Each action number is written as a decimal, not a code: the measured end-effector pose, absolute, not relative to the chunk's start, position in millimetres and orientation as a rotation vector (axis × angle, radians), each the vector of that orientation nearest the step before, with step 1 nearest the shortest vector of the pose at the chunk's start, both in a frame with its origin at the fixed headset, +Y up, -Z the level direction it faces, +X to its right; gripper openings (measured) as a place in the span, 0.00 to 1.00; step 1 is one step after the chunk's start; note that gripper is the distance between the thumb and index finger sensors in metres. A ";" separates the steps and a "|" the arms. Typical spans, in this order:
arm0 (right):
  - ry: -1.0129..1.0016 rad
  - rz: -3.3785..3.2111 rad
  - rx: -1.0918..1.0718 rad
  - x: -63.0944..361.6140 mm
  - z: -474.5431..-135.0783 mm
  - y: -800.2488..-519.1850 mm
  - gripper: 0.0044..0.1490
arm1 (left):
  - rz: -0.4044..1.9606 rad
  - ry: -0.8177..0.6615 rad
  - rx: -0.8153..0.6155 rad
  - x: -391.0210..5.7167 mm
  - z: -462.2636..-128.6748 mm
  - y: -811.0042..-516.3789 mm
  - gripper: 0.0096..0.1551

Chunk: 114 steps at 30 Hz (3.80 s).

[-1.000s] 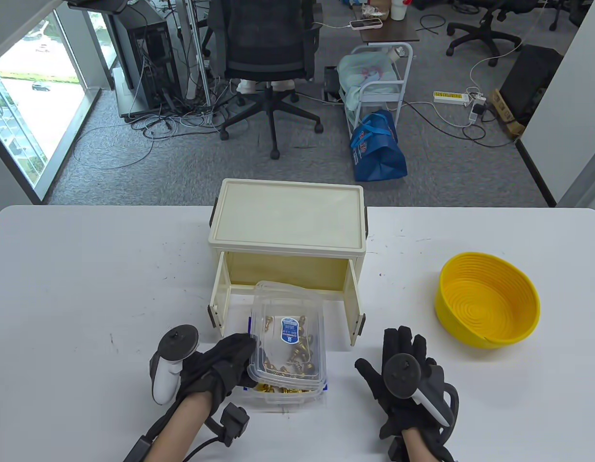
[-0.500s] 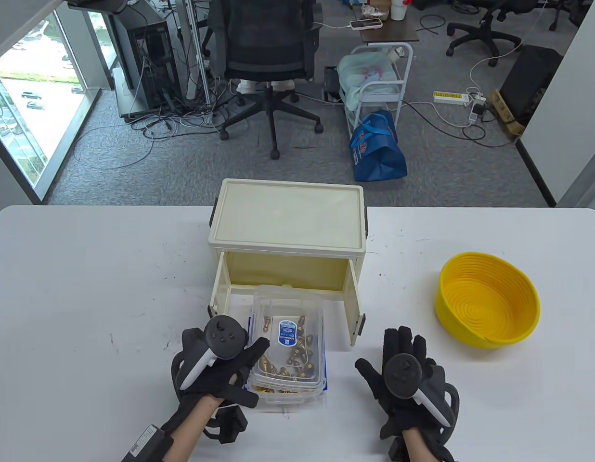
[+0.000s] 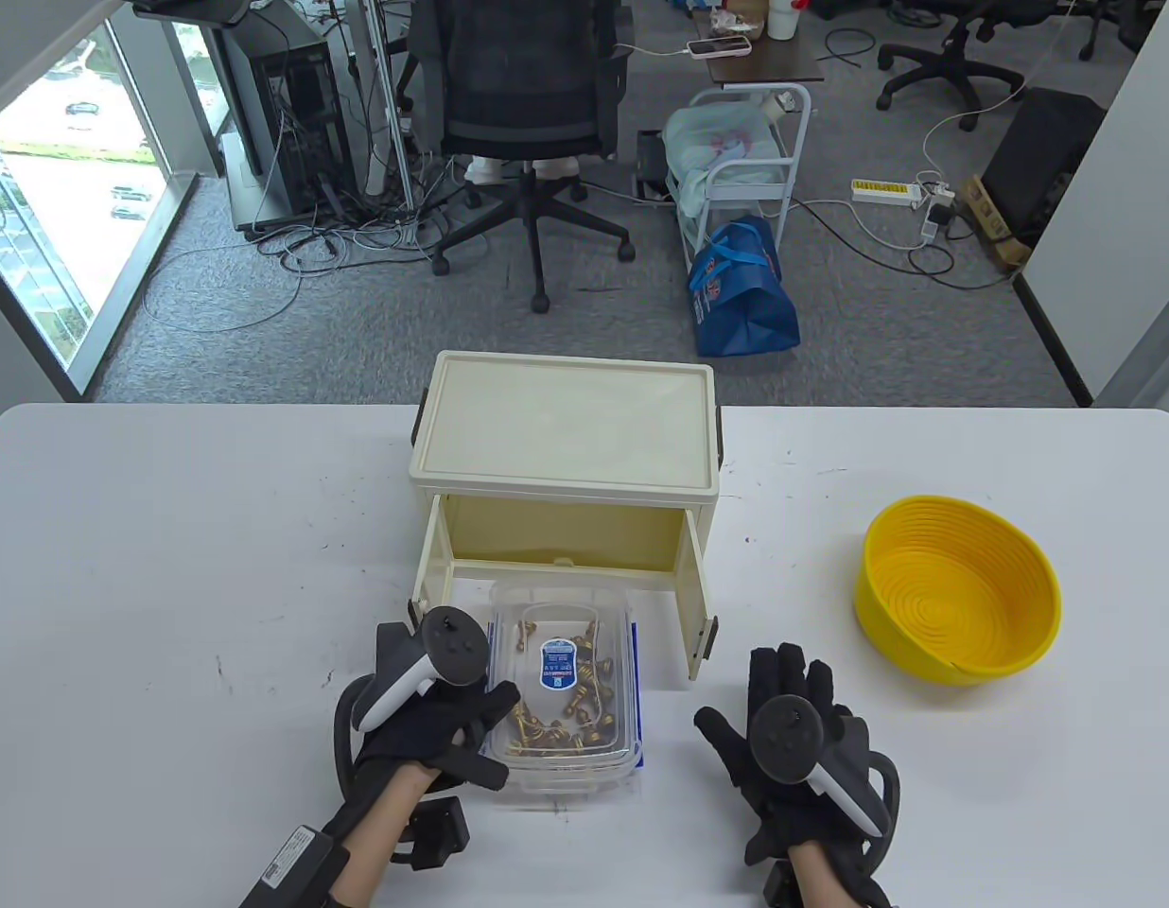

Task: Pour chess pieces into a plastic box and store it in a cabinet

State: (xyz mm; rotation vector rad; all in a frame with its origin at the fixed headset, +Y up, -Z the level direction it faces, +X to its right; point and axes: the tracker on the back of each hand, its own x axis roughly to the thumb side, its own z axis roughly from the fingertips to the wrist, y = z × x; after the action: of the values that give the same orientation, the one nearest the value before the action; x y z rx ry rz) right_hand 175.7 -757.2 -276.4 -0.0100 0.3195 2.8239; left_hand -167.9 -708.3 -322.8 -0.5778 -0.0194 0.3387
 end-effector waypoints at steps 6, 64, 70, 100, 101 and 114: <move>0.332 2.837 0.009 172.7 -276.0 -756.7 0.58 | 0.333 -0.037 -0.579 -168.6 -324.2 -707.5 0.39; 0.353 2.541 0.273 82.3 -275.4 -750.1 0.44 | 0.523 -0.095 -0.296 -177.7 -298.6 -747.9 0.43; 0.383 2.488 0.264 88.8 -275.1 -754.7 0.46 | 0.534 -0.084 -0.283 -179.6 -297.7 -748.6 0.44; 0.485 2.442 0.373 78.5 -287.1 -768.8 0.40 | 1.152 0.012 -0.674 -216.8 -292.1 -789.7 0.62; 0.494 2.443 0.384 77.4 -287.5 -768.5 0.40 | 1.101 0.021 -0.632 -218.5 -292.4 -786.7 0.61; 0.485 2.448 0.381 76.8 -286.7 -768.6 0.40 | 0.603 -0.086 -0.288 -185.7 -273.3 -753.9 0.43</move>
State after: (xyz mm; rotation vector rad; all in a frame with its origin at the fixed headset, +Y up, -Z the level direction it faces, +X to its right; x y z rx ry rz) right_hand 76.8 -768.6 -286.7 0.3806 0.4848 2.4475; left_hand -185.7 -753.9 -273.3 -0.2882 -0.0856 0.6032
